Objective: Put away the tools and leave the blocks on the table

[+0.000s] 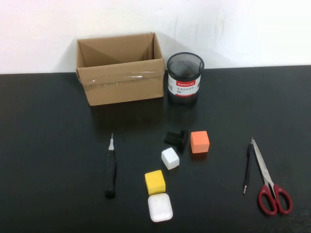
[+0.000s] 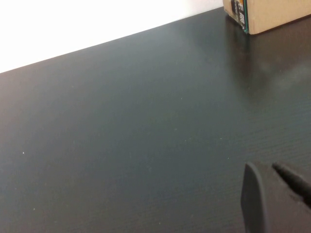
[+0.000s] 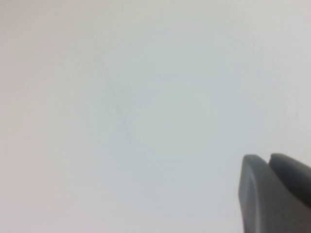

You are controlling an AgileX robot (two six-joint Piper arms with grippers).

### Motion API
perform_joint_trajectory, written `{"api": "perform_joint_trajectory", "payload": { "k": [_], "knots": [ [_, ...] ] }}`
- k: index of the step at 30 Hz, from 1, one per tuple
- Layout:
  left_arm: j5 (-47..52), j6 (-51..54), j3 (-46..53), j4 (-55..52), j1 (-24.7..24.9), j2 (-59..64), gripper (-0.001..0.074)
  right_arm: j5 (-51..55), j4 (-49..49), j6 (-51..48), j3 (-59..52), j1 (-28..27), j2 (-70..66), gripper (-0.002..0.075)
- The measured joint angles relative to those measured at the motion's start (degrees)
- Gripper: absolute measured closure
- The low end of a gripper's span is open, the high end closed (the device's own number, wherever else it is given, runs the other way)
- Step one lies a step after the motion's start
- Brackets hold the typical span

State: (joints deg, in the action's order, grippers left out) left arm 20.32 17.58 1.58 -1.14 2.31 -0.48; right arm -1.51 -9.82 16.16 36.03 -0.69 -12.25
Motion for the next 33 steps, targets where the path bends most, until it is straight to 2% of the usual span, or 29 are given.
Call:
{"api": "perform_joint_trajectory", "payload": {
  "k": [4,7,11,19,26,29,33],
  "knots": [
    [0.00,0.00,0.00,-0.09,0.00,0.00,0.0738,16.44,0.64,-0.52,6.38,0.00,-10.81,0.0736],
    [0.00,0.00,0.00,-0.09,0.00,0.00,0.0738,23.25,1.24,-4.29,7.13,0.00,-17.78,0.0736],
    [0.00,0.00,0.00,-0.09,0.00,0.00,0.0738,26.86,1.50,-8.84,7.23,0.00,-25.51,0.0736],
    [0.00,0.00,0.00,-0.09,0.00,0.00,0.0738,37.45,-2.71,-10.48,7.23,0.00,-39.27,0.0736],
    [0.00,0.00,0.00,-0.09,0.00,0.00,0.0738,45.10,-8.04,-21.17,7.23,0.00,-52.29,0.0732],
    [0.00,0.00,0.00,-0.09,0.00,0.00,0.0738,46.16,-7.41,-23.10,7.23,1.52,-56.90,0.0686],
    [0.00,0.00,0.00,-0.09,0.00,0.00,0.0738,46.25,-4.78,-23.80,7.48,6.79,-62.09,0.0535]
  ]
}}
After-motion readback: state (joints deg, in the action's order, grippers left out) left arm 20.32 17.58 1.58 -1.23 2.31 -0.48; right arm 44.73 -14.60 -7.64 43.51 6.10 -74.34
